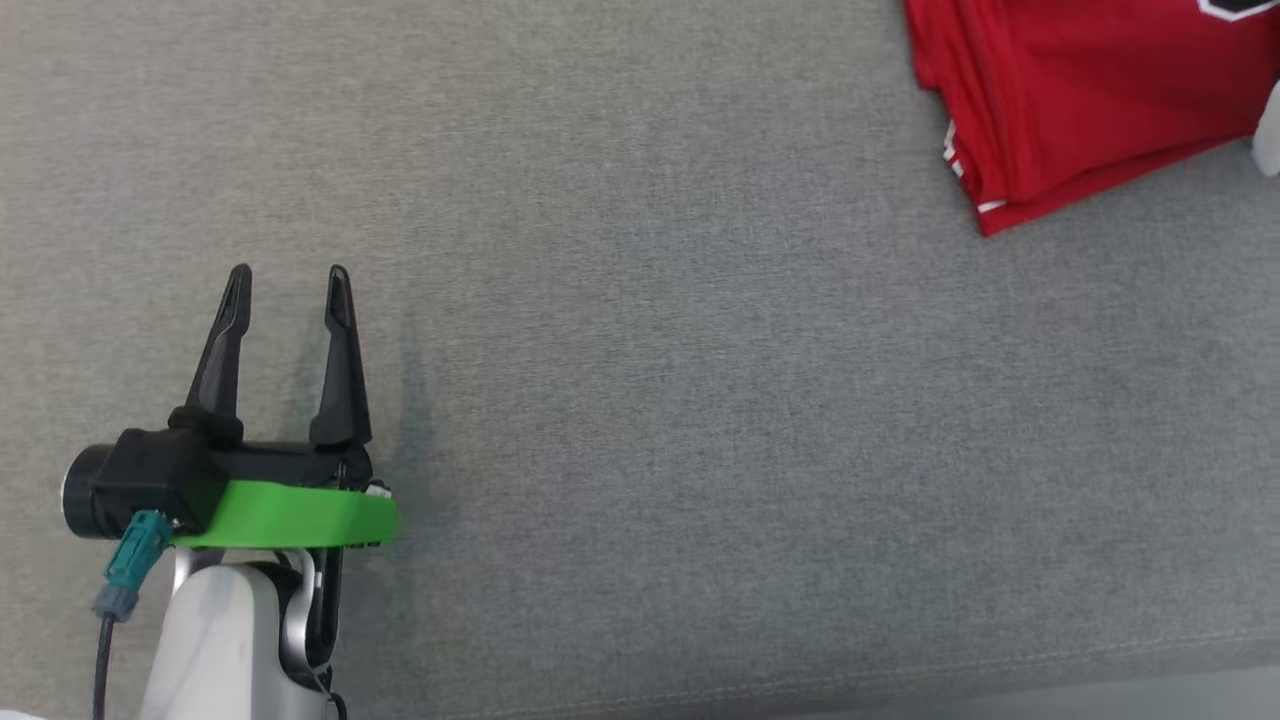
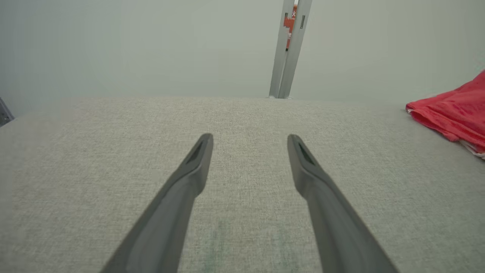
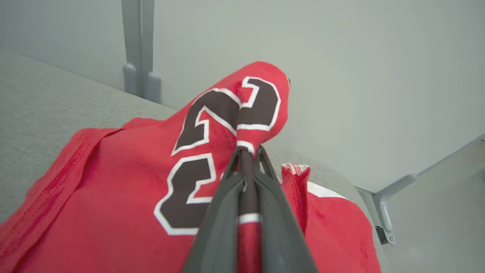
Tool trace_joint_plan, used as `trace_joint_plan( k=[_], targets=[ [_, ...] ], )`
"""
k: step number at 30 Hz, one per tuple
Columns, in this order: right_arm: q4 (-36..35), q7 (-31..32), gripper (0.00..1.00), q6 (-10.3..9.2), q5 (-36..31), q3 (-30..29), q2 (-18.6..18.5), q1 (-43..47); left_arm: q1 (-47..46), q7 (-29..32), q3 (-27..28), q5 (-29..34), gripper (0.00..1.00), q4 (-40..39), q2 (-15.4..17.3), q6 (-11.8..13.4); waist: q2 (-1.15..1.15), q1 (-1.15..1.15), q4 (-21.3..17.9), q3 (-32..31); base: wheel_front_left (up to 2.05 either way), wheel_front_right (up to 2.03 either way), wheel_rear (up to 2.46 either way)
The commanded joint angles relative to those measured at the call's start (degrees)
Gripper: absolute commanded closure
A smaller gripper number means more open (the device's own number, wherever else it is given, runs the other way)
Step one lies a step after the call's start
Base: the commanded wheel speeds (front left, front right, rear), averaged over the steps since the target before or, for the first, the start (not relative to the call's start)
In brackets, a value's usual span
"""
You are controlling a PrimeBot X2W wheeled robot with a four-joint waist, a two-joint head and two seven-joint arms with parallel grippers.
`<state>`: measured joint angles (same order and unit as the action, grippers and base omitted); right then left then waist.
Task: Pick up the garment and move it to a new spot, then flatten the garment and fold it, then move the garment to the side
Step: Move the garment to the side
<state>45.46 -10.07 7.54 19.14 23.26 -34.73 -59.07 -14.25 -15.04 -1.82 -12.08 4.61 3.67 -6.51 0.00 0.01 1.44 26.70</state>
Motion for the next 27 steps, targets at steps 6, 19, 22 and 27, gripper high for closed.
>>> trace_joint_plan(
  k=[6, 19, 22, 27],
  targets=[
    [-0.91, 2.56, 1.00, -0.13, 1.88, 0.45, -5.58, -5.57, -2.43, -0.14, -1.11, 1.22, 0.00, -0.70, 1.30, -0.54, 0.00, -0.01, -7.61, 6.92, 0.00, 0.00, 0.00],
    [4.58, 10.03, 0.99, -0.13, 5.40, 3.76, -12.30, -12.63, -1.42, -0.14, -2.05, 1.45, 0.00, -4.43, 1.55, -0.86, 0.00, -0.01, -6.78, 7.41, 0.00, 0.00, 0.00],
    [7.40, 9.26, 0.00, -0.13, 5.17, 3.49, -11.87, -13.59, -1.86, -0.14, -2.18, 1.46, 0.00, -4.48, 1.53, -0.90, 0.00, -0.01, -6.41, 7.60, 0.00, 0.00, 0.00],
    [12.24, 5.78, 0.00, -0.13, 1.85, 3.33, -11.42, -15.46, -1.59, -0.14, -1.47, 1.11, 0.00, -4.34, 1.35, -0.94, 0.00, -0.01, -5.51, 6.57, 0.00, 0.00, 0.00]
  ],
)
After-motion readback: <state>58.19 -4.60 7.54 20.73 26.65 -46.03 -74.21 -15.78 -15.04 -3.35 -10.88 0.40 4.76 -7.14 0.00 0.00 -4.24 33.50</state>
